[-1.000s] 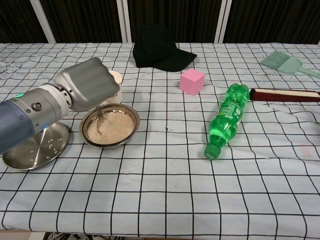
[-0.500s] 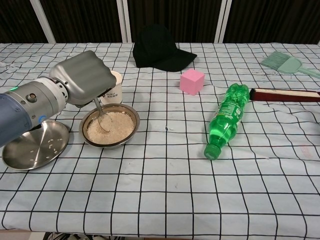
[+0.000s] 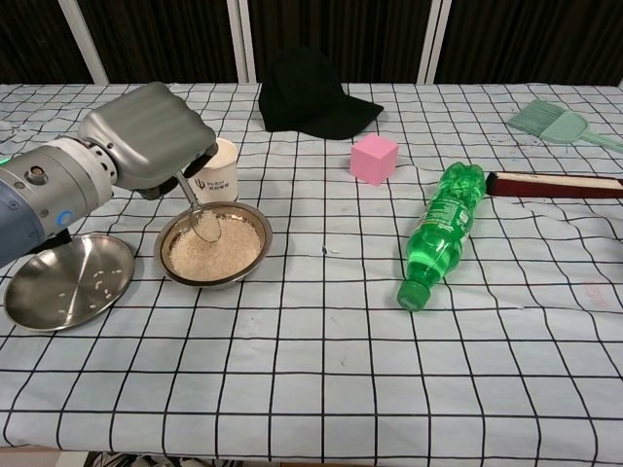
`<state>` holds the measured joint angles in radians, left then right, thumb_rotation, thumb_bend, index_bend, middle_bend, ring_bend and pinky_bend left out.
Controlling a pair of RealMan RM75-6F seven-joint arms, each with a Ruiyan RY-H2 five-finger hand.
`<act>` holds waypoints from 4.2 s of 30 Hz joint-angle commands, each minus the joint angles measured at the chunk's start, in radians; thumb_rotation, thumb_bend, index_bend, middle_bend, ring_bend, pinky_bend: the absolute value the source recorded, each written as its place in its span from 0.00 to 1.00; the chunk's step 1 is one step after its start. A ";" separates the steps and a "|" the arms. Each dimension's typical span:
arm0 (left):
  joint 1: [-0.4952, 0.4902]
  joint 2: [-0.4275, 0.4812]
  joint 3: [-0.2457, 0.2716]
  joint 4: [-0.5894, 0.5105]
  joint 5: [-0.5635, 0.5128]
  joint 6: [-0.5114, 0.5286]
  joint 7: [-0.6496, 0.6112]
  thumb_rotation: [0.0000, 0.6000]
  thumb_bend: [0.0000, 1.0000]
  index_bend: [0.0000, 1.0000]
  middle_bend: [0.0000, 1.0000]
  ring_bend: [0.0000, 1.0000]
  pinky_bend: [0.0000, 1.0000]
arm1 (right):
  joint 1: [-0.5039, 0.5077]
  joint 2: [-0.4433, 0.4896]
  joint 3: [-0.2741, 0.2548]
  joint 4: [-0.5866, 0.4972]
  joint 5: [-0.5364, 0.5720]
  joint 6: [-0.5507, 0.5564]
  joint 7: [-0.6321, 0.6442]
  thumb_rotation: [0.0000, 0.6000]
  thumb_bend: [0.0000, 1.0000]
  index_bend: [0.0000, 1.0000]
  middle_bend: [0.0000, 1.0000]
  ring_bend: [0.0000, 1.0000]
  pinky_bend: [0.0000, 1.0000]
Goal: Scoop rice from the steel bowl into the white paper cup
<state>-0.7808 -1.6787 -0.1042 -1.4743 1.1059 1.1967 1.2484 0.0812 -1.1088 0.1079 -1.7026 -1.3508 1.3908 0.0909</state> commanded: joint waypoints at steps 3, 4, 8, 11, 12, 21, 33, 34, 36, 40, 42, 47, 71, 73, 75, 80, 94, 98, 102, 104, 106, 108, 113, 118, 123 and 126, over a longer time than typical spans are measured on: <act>0.005 0.012 -0.004 -0.004 0.010 0.009 -0.030 1.00 0.48 0.78 1.00 1.00 1.00 | 0.000 -0.001 0.000 0.000 -0.001 0.001 -0.002 1.00 0.21 0.00 0.00 0.00 0.17; 0.006 0.013 -0.003 -0.004 0.011 0.010 -0.035 1.00 0.48 0.78 1.00 1.00 1.00 | 0.000 -0.001 0.000 0.000 -0.001 0.001 -0.002 1.00 0.21 0.00 0.00 0.00 0.17; 0.021 0.011 -0.008 -0.002 0.018 0.024 -0.092 1.00 0.48 0.78 1.00 1.00 1.00 | 0.000 -0.001 0.000 0.000 -0.001 0.001 -0.002 1.00 0.21 0.00 0.00 0.00 0.17; 0.026 0.009 -0.010 0.005 0.025 0.031 -0.119 1.00 0.48 0.78 1.00 1.00 1.00 | -0.001 0.000 0.000 0.000 0.000 0.001 -0.001 1.00 0.21 0.00 0.00 0.00 0.17; 0.027 0.009 -0.011 0.007 0.027 0.033 -0.125 1.00 0.48 0.78 1.00 1.00 1.00 | -0.001 0.000 0.000 0.000 0.000 0.001 -0.001 1.00 0.21 0.00 0.00 0.00 0.17; 0.028 0.016 -0.033 0.005 0.042 0.049 -0.169 1.00 0.48 0.78 1.00 1.00 1.00 | -0.001 0.000 0.000 0.000 -0.001 0.002 -0.002 1.00 0.21 0.00 0.00 0.00 0.17; 0.003 0.039 -0.092 -0.003 0.028 0.057 -0.165 1.00 0.48 0.78 1.00 1.00 1.00 | -0.001 0.000 0.001 0.001 -0.001 0.003 -0.002 1.00 0.21 0.00 0.00 0.00 0.17; -0.004 0.043 -0.108 0.007 0.017 0.054 -0.164 1.00 0.48 0.78 1.00 1.00 1.00 | -0.001 0.000 0.001 0.001 0.000 0.003 -0.002 1.00 0.21 0.00 0.00 0.00 0.17; -0.012 0.044 -0.118 0.019 0.005 0.047 -0.162 1.00 0.48 0.78 1.00 1.00 1.00 | -0.001 0.000 0.001 0.002 0.000 0.002 -0.003 1.00 0.21 0.00 0.00 0.00 0.17; -0.029 0.036 -0.138 0.051 -0.017 0.035 -0.165 1.00 0.48 0.78 1.00 1.00 1.00 | -0.001 -0.001 0.001 0.002 0.000 0.002 -0.006 1.00 0.21 0.00 0.00 0.00 0.17; -0.037 0.031 -0.146 0.071 -0.027 0.029 -0.169 1.00 0.48 0.78 1.00 1.00 1.00 | -0.001 0.000 0.001 0.002 0.002 0.002 -0.005 1.00 0.21 0.00 0.00 0.00 0.17; -0.059 0.013 -0.157 0.135 -0.053 0.007 -0.176 1.00 0.48 0.78 1.00 1.00 1.00 | 0.000 0.000 0.003 0.003 0.005 0.000 -0.004 1.00 0.21 0.00 0.00 0.00 0.17; -0.097 -0.032 -0.137 0.318 -0.063 -0.050 -0.220 1.00 0.48 0.78 1.00 1.00 1.00 | -0.001 0.000 0.005 -0.005 0.018 -0.003 -0.010 1.00 0.21 0.00 0.00 0.00 0.17; -0.106 -0.036 -0.129 0.331 -0.055 -0.056 -0.209 1.00 0.48 0.78 1.00 1.00 1.00 | -0.002 0.000 0.005 -0.006 0.018 -0.003 -0.010 1.00 0.21 0.00 0.00 0.00 0.17; -0.114 -0.037 -0.123 0.340 -0.044 -0.062 -0.202 1.00 0.48 0.78 1.00 1.00 1.00 | -0.002 0.000 0.005 -0.007 0.019 -0.001 -0.009 1.00 0.21 0.00 0.00 0.00 0.17; -0.130 -0.045 -0.108 0.354 -0.026 -0.070 -0.178 1.00 0.48 0.78 1.00 1.00 1.00 | -0.003 -0.001 0.006 -0.008 0.021 -0.001 -0.008 1.00 0.21 0.00 0.00 0.00 0.17; -0.185 -0.023 -0.007 0.396 0.106 -0.103 -0.032 1.00 0.48 0.78 1.00 1.00 1.00 | -0.005 0.001 0.007 -0.012 0.022 0.000 -0.003 1.00 0.21 0.00 0.00 0.00 0.17; -0.217 -0.006 0.034 0.415 0.190 -0.116 0.006 1.00 0.48 0.78 1.00 1.00 1.00 | -0.005 0.001 0.008 -0.012 0.022 0.002 -0.002 1.00 0.21 0.00 0.00 0.00 0.17; -0.235 0.011 0.061 0.421 0.244 -0.137 0.031 1.00 0.48 0.78 1.00 1.00 1.00 | -0.006 0.002 0.009 -0.013 0.022 0.003 0.001 1.00 0.21 0.00 0.00 0.00 0.17; -0.247 0.027 0.081 0.420 0.274 -0.156 0.058 1.00 0.49 0.78 1.00 1.00 1.00 | -0.006 0.002 0.008 -0.013 0.022 0.002 0.002 1.00 0.21 0.00 0.00 0.00 0.17; -0.254 0.038 0.089 0.416 0.294 -0.165 0.077 1.00 0.49 0.79 1.00 1.00 1.00 | -0.006 0.002 0.008 -0.013 0.022 0.001 0.003 1.00 0.21 0.00 0.00 0.00 0.17; -0.254 0.042 0.086 0.406 0.297 -0.169 0.086 1.00 0.48 0.79 1.00 1.00 1.00 | -0.006 0.002 0.008 -0.014 0.022 0.002 0.004 1.00 0.21 0.00 0.00 0.00 0.17; -0.255 0.053 0.081 0.390 0.305 -0.177 0.103 1.00 0.48 0.79 1.00 1.00 1.00 | -0.007 0.003 0.010 -0.015 0.023 0.002 0.008 1.00 0.21 0.00 0.00 0.00 0.17; -0.249 0.064 0.082 0.376 0.314 -0.183 0.120 1.00 0.49 0.79 1.00 1.00 1.00 | -0.008 0.003 0.009 -0.016 0.022 0.002 0.009 1.00 0.21 0.00 0.00 0.00 0.17; -0.241 0.074 0.078 0.365 0.317 -0.183 0.135 1.00 0.48 0.79 1.00 1.00 1.00 | -0.008 0.005 0.009 -0.018 0.022 0.002 0.011 1.00 0.21 0.00 0.00 0.00 0.17; -0.236 0.082 0.070 0.353 0.315 -0.178 0.135 1.00 0.48 0.79 1.00 1.00 1.00 | -0.008 0.004 0.009 -0.018 0.022 0.002 0.011 1.00 0.21 0.00 0.00 0.00 0.17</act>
<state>-1.0184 -1.5992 -0.0316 -1.1184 1.4220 1.0169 1.3841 0.0729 -1.1044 0.1165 -1.7206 -1.3293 1.3924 0.1019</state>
